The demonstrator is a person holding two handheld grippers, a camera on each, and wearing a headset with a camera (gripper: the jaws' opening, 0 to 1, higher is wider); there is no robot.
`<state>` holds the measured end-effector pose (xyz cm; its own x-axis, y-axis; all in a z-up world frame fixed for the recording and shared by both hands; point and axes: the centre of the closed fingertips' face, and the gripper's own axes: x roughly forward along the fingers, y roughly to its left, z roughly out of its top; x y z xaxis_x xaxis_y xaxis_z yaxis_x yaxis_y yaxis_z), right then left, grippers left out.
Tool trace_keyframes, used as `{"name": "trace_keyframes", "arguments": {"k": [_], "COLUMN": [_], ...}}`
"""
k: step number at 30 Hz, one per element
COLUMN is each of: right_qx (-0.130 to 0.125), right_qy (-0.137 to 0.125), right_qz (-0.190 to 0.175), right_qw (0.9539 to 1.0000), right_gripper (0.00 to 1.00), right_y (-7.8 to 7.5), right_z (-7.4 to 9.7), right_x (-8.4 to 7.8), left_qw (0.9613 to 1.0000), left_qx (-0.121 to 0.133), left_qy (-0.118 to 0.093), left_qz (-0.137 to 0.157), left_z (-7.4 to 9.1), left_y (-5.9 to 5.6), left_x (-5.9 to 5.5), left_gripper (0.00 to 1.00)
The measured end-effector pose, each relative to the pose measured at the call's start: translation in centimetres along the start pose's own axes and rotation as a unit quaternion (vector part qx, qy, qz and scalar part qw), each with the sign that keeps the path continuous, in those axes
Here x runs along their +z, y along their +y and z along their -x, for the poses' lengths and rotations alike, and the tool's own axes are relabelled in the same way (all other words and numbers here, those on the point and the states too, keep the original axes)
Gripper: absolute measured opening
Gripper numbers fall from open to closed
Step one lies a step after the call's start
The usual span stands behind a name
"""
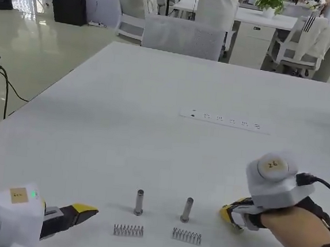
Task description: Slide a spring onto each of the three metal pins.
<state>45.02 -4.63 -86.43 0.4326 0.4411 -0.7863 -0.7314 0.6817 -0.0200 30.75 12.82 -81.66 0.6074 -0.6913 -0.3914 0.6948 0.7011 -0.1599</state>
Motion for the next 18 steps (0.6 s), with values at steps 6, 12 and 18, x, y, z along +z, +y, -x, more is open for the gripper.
{"name": "trace_keyframes", "arguments": {"k": [6, 12, 18], "right_qx": [-0.006, -0.006, -0.001], "right_qy": [0.008, 0.010, 0.008], "right_qz": [0.014, 0.006, -0.005], "right_qw": [0.9999, 0.9999, 1.0000], "right_gripper": [0.07, 0.05, 0.05], "right_y": [0.2, 0.2, 0.3], "right_z": [0.0, 0.2, 1.0], "right_x": [0.0, -0.1, -0.5], "left_qw": [1.0000, 1.0000, 1.0000], "left_qx": [0.000, 0.001, 0.002], "left_qy": [0.000, -0.002, -0.004], "left_qz": [0.000, 0.000, 0.000], "left_z": [0.0, 0.0, 0.0], "left_y": [0.0, 0.0, 0.1], "left_x": [0.0, 0.0, 0.1], "left_gripper": [0.76, 0.75, 0.76]}}
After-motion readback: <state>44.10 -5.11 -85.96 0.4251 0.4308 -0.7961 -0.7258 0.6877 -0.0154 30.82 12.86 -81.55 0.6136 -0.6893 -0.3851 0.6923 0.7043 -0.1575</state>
